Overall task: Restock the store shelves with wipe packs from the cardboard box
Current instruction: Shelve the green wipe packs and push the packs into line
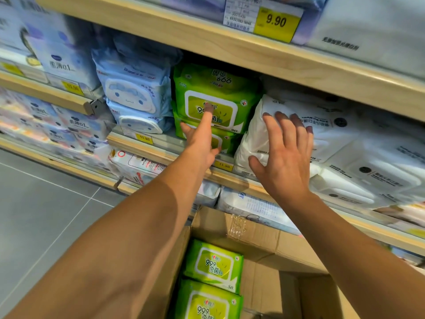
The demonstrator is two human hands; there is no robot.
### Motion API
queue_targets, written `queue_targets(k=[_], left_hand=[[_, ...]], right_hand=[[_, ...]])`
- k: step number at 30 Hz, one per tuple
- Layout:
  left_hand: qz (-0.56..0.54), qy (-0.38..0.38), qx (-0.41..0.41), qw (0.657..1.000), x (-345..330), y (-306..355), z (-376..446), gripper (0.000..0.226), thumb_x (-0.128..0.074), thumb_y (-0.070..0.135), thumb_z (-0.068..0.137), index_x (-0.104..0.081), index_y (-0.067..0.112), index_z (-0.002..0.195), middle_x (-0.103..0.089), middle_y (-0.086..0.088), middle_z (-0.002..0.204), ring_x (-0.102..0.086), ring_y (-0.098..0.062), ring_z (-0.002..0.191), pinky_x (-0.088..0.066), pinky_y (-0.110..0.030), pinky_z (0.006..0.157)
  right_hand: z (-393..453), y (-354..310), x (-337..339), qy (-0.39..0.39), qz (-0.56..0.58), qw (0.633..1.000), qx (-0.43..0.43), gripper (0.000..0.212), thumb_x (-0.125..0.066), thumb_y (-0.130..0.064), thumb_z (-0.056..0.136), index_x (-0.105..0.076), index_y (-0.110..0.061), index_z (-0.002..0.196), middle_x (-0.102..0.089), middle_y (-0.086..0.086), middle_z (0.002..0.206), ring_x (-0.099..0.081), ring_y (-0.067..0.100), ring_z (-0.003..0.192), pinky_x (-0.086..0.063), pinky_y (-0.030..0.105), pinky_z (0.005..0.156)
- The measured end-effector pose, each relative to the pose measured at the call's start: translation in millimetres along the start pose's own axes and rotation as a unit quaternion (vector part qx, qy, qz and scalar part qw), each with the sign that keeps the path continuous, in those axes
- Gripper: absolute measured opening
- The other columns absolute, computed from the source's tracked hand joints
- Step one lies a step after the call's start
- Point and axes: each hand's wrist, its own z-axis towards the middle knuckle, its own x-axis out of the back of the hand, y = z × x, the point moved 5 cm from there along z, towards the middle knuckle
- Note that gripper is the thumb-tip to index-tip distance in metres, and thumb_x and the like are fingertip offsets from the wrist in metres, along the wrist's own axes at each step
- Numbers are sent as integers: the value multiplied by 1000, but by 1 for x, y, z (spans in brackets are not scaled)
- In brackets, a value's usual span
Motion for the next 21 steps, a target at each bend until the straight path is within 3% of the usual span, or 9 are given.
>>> queue_targets(k=[5, 9, 13, 17, 21], left_hand=[[-65, 5, -17, 998, -9, 3, 3, 90, -76, 49, 74, -18, 48, 143, -44, -2, 138, -55, -33, 109, -53, -55, 80], [-90, 18, -9, 996, -14, 5, 7, 87, -77, 46, 75, -23, 46, 143, -51, 0, 130, -57, -29, 104, -49, -58, 88], [-91, 40, -1, 995, -18, 5, 11, 94, -75, 50, 74, -16, 41, 147, -46, -2, 130, -52, -29, 99, -47, -56, 94], [-98, 31, 44, 994, -24, -3, 14, 101, -77, 60, 65, -20, 39, 145, -37, -7, 143, -44, -41, 122, -43, -68, 89], [-125, 1, 50, 991, -31, -5, 18, 110, -84, 62, 41, -36, 35, 137, -50, -13, 131, -54, -41, 111, -50, -66, 75]], right_hand=[[0, 1, 0, 8, 5, 1000, -4, 81, -73, -36, 73, -38, -20, 144, -39, 7, 144, -27, 32, 139, -13, 49, 117], [0, 0, -1, 7, 4, 1000, -5, 81, -74, -36, 73, -38, -20, 144, -40, 7, 143, -27, 32, 139, -12, 49, 117], [0, 0, -1, 15, 8, 1000, -6, 81, -74, -34, 72, -39, -19, 143, -41, 7, 143, -27, 33, 138, -14, 50, 116], [1, 0, -2, 19, 7, 1000, -8, 80, -74, -34, 72, -40, -19, 142, -41, 7, 142, -28, 32, 138, -13, 50, 116], [1, 1, -2, 24, 15, 1000, -7, 79, -74, -34, 72, -41, -19, 142, -42, 7, 142, -28, 32, 138, -14, 50, 116]])
